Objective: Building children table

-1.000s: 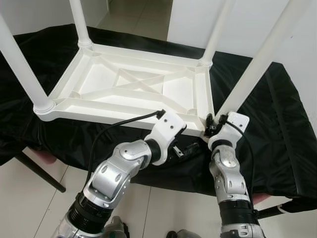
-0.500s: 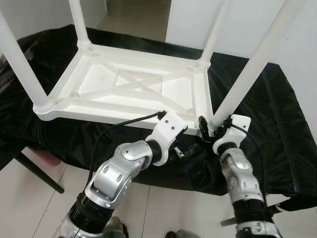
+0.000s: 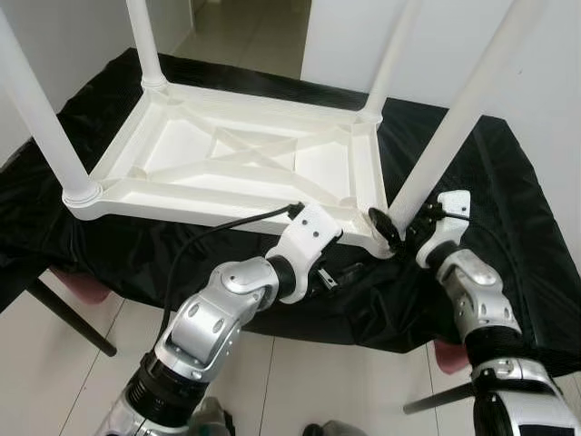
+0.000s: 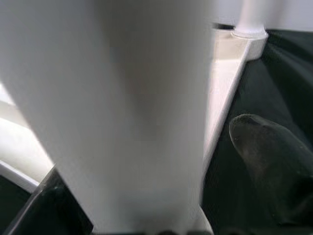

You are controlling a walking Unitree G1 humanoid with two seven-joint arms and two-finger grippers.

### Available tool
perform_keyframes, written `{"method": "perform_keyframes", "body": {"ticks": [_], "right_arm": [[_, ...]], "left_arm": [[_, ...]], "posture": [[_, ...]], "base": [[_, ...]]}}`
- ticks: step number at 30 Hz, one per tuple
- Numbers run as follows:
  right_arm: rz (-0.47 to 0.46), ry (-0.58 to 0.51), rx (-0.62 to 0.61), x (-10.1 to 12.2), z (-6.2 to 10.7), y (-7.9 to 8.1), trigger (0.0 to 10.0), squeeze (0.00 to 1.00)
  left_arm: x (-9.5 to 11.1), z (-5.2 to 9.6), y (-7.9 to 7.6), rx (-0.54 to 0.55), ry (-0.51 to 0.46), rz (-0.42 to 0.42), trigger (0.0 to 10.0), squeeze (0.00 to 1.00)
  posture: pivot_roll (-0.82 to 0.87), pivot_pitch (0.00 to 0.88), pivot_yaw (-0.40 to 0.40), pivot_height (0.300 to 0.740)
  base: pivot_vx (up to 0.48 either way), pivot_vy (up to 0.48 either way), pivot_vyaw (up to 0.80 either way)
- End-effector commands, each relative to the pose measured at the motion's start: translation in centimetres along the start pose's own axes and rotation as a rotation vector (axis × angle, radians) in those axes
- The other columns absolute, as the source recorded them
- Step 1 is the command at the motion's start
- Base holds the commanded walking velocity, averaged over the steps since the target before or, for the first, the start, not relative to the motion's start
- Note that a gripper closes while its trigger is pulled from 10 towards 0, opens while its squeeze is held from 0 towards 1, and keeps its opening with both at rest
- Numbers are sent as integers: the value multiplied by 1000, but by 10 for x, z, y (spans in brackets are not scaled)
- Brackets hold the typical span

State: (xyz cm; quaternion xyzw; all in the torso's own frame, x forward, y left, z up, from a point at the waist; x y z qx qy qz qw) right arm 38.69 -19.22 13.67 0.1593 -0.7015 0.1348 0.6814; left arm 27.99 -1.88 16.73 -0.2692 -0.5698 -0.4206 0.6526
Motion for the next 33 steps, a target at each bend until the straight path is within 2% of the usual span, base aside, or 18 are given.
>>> {"method": "perform_keyframes", "body": {"ticks": [1,11,12,13,14,15,16,33], "right_arm": [[4,17,15,-2,1,-3,10000,0],[21,102,154,-15,-4,4,10000,0],[19,112,164,-17,-3,4,8392,0],[19,112,164,-17,-3,4,8392,0],[17,119,168,-19,-2,4,4902,0],[17,123,170,-20,-1,4,4902,0],[11,129,181,-22,-1,5,0,0],[-29,102,177,-26,6,3,0,0]], "left_arm": [[1,-1,3,18,0,-11,10000,0],[3,1,7,34,-1,-14,10000,0],[3,1,7,35,-1,-14,10000,0],[3,1,7,35,-1,-14,10000,0],[3,1,7,35,-1,-13,10000,0],[3,1,7,36,-1,-12,10000,0],[3,2,7,36,-1,-12,10000,0],[3,1,7,28,-3,-12,10000,0]], "posture": [[103,33,-67,740],[111,44,-66,740],[112,45,-66,740],[112,45,-66,740],[112,46,-65,740],[112,46,-65,740],[111,47,-64,740],[103,51,-60,740]], "base": [[0,0,0],[0,0,0],[0,0,0],[0,0,0],[0,0,0],[0,0,0],[0,0,0],[0,0,0]]}}
Point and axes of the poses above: a point about 5 cm out from each wrist's last joint towards the gripper, its own z axis pointing back from the gripper into the wrist, its own x axis along the axis of the wrist's last joint, y = z × x, the point moved 5 cm from there along -z, pointing out of the wrist towards the gripper, and after that the axes turned 4 degrees about -z, right-handed, at the moved point
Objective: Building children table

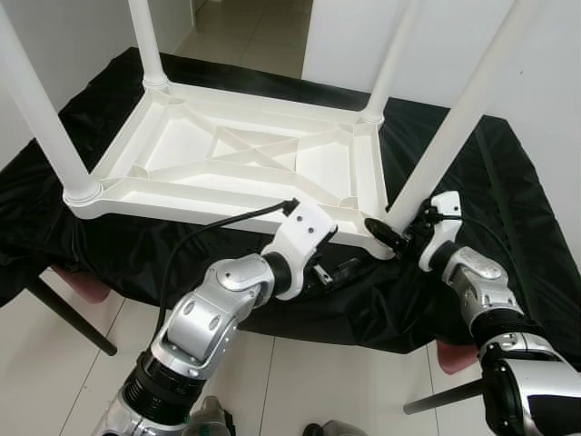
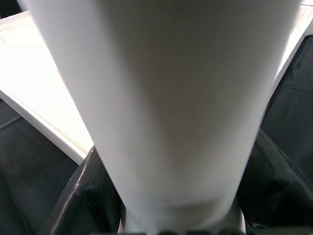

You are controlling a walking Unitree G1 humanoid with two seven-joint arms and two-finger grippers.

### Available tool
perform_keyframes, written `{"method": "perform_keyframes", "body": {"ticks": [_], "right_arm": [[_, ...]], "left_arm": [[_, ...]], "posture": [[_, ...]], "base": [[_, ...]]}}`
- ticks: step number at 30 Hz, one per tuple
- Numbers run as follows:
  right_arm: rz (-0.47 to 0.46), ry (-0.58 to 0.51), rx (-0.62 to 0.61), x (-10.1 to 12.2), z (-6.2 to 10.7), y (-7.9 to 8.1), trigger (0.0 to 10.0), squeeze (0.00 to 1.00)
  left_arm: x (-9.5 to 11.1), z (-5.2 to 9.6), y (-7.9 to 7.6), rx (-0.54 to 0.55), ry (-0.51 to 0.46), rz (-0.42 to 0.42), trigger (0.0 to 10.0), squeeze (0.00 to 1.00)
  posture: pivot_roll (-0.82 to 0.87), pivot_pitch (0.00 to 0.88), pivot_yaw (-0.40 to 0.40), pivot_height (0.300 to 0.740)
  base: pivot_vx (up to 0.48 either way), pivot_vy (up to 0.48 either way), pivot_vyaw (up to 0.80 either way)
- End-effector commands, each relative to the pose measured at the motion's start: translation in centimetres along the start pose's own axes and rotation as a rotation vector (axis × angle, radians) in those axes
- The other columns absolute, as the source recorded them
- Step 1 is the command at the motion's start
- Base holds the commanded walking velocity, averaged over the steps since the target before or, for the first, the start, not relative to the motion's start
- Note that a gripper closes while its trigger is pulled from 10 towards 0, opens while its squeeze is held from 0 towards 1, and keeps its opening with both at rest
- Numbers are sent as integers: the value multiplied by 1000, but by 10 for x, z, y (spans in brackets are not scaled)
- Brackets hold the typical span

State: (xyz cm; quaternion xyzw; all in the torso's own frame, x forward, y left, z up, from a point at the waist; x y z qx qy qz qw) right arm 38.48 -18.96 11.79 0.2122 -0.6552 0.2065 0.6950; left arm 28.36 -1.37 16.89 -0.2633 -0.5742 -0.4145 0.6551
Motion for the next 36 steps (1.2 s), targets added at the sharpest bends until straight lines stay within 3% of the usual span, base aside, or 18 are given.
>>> {"method": "perform_keyframes", "body": {"ticks": [1,2,4,5,15,24,31,33,36], "right_arm": [[-37,3,-5,-8,3,1,0,0],[-36,4,-16,-10,3,2,3529,0],[-36,4,-16,-10,3,2,3529,0],[-35,1,-34,-12,1,4,10000,0],[-17,-2,-249,-19,-1,0,10000,0],[-98,-76,-495,-15,0,6,10000,0],[-117,-111,-619,-10,1,12,10000,0],[-168,-121,-698,-11,-1,23,10000,0],[-204,-120,-722,-12,-4,36,10000,0]], "left_arm": [[3,-1,1,8,-2,-12,10000,0],[3,-2,1,8,-3,-12,10000,0],[3,-2,1,8,-3,-12,10000,0],[3,-2,0,8,-3,-12,10000,0],[3,-2,0,9,-5,-9,10000,0],[2,-3,-3,1,-6,-6,10000,0],[2,-3,-3,-1,-4,-6,10000,0],[2,-4,-4,-2,-5,-8,10000,0],[2,-4,-5,-4,-7,-8,10000,0]], "posture": [[103,51,-60,740],[102,51,-62,740],[102,51,-62,740],[103,50,-62,740],[98,50,-70,740],[100,46,-76,740],[101,44,-78,740],[104,38,-81,740],[107,36,-83,740]], "base": [[0,0,0],[0,0,0],[0,0,0],[0,0,0],[0,0,0],[0,0,0],[0,0,0],[0,0,0],[0,0,0]]}}
Point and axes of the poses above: a point about 5 cm out from each wrist's last joint towards the gripper, its own z axis pointing back from the gripper into the wrist, its own x axis along the axis of the wrist's last joint, y = z × x, the point moved 5 cm from there along -z, pointing out of the wrist towards the gripper, and after that the axes turned 4 degrees about -z, right-handed, at the moved point
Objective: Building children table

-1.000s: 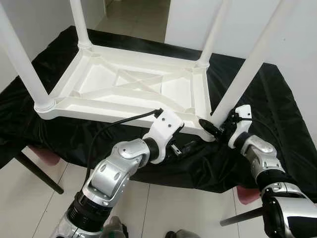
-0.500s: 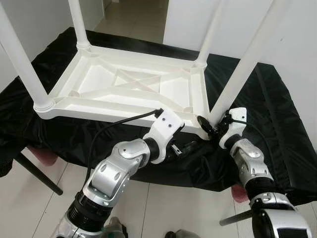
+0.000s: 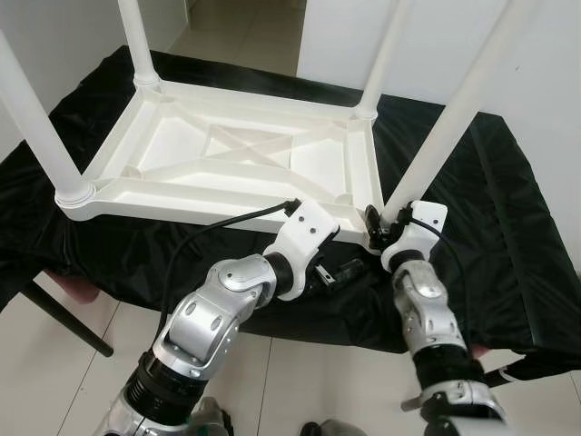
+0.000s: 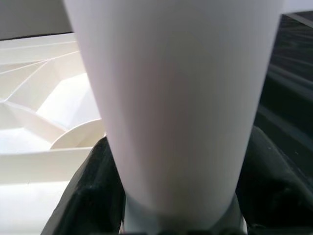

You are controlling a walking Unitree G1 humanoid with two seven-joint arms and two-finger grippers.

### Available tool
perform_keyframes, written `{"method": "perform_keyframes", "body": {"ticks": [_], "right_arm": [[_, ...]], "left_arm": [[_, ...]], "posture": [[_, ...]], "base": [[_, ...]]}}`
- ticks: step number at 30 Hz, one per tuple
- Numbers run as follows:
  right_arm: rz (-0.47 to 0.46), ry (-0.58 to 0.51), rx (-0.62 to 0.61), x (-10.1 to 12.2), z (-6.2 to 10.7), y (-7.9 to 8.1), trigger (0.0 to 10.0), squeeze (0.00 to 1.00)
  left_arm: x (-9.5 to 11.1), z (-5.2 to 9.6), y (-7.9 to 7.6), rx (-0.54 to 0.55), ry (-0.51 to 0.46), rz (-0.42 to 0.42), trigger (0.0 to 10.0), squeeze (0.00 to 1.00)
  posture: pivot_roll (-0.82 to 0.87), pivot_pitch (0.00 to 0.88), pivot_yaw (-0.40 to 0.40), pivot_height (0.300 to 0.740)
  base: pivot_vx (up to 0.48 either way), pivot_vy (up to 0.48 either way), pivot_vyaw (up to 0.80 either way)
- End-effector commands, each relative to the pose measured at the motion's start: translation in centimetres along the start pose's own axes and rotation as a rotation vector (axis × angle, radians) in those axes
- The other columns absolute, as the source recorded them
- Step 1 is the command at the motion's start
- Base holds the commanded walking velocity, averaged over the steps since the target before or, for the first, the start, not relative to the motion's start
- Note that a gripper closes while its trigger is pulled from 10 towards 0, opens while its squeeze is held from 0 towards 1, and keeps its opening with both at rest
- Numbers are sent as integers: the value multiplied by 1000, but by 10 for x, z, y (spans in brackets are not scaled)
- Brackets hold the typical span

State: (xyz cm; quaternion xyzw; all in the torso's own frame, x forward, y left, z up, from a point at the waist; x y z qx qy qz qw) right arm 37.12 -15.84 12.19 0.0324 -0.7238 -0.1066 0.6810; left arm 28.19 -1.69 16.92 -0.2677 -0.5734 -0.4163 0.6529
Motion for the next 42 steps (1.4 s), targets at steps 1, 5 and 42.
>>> {"method": "perform_keyframes", "body": {"ticks": [1,5,42], "right_arm": [[-24,67,-18,-16,8,3,10000,0],[-57,92,69,-21,12,21,10000,0],[50,88,586,19,7,-8,10000,0]], "left_arm": [[1,-3,-2,6,-3,-8,10000,0],[1,-3,-3,4,-2,-6,10000,0],[4,-5,1,11,-13,-8,10000,0]], "posture": [[110,33,-84,740],[107,31,-83,740],[82,42,-72,740]], "base": [[0,0,0],[0,0,0],[0,0,0]]}}
Point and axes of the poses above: a point about 5 cm out from each wrist's last joint towards the gripper, its own z axis pointing back from the gripper into the wrist, its own x axis along the axis of the wrist's last joint, y = z × x, the point moved 5 cm from there along -z, pointing out of the wrist towards the gripper, and after that the axes turned 4 degrees about -z, right-handed, at the moved point
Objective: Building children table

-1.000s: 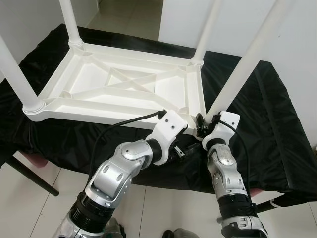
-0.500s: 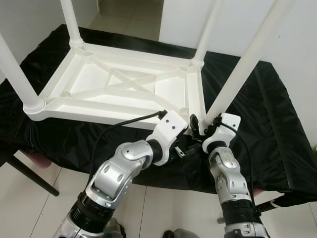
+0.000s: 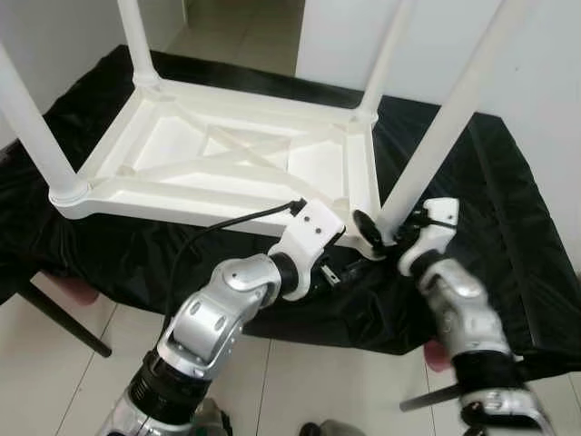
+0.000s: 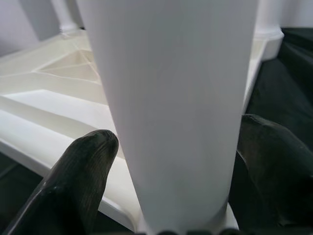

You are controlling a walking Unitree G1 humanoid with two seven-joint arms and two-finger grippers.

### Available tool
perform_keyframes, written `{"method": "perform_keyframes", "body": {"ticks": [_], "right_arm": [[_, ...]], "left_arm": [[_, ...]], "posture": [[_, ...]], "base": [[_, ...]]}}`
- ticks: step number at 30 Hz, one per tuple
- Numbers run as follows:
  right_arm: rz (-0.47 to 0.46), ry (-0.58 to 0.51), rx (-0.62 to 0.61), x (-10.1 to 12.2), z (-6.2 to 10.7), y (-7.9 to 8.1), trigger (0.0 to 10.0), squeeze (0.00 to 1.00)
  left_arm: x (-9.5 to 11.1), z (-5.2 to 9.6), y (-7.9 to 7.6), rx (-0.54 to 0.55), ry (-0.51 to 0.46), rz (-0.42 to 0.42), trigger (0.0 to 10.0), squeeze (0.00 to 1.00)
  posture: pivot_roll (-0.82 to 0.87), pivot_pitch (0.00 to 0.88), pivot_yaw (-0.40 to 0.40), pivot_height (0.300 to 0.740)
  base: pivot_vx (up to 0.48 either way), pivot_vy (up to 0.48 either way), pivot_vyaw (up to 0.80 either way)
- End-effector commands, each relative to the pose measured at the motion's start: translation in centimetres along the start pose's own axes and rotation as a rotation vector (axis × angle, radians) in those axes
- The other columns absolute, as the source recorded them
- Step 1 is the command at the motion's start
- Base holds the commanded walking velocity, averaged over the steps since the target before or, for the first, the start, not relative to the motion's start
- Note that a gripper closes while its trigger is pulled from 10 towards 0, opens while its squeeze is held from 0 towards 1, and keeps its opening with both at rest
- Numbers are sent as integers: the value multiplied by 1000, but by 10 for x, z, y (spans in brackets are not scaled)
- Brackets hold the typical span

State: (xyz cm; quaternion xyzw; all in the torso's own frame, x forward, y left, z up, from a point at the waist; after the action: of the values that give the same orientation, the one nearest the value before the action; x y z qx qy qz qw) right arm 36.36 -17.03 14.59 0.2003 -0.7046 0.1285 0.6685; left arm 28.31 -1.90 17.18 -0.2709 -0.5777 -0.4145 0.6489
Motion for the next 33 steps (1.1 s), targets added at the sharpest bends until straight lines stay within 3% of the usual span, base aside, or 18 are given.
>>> {"method": "perform_keyframes", "body": {"ticks": [1,7,12,18,19,21,22,33], "right_arm": [[-30,19,14,-8,1,2,10000,0],[5,85,105,-10,0,-13,10000,0],[23,125,99,-16,-6,-26,10000,0],[24,141,92,-19,-9,-30,10000,0],[18,142,95,-20,-10,-30,4392,0],[14,143,98,-20,-10,-30,3804,0],[10,144,110,-21,-11,-29,0,0],[9,140,152,-25,-11,-25,0,0]], "left_arm": [[1,-3,1,11,1,-9,10000,0],[2,-3,4,14,-1,-18,10000,0],[3,-3,5,12,0,-23,10000,0],[3,-2,5,11,-1,-25,10000,0],[4,-2,6,11,-1,-26,10000,0],[4,-3,6,11,-1,-26,10000,0],[4,-2,6,11,-1,-26,10000,0],[4,-2,5,13,-2,-25,10000,0]], "posture": [[82,42,-72,740],[85,34,-60,740],[85,32,-53,740],[88,31,-51,740],[90,33,-51,740],[90,33,-51,740],[90,33,-51,740],[90,36,-54,740]], "base": [[0,0,0],[0,0,0],[0,0,0],[0,0,0],[0,0,0],[0,0,0],[0,0,0],[0,0,0]]}}
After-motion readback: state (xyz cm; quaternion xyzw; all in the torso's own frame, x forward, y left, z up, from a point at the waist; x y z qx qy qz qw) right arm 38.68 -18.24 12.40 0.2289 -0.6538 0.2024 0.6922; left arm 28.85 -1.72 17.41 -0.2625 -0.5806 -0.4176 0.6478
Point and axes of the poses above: a point about 5 cm out from each wrist's last joint towards the gripper, its own z axis pointing back from the gripper into the wrist, its own x axis along the axis of the wrist's last joint, y = z × x, the point moved 5 cm from there along -z, pointing out of the wrist towards the gripper, and after that the axes turned 4 degrees about -z, right-handed, at the moved point
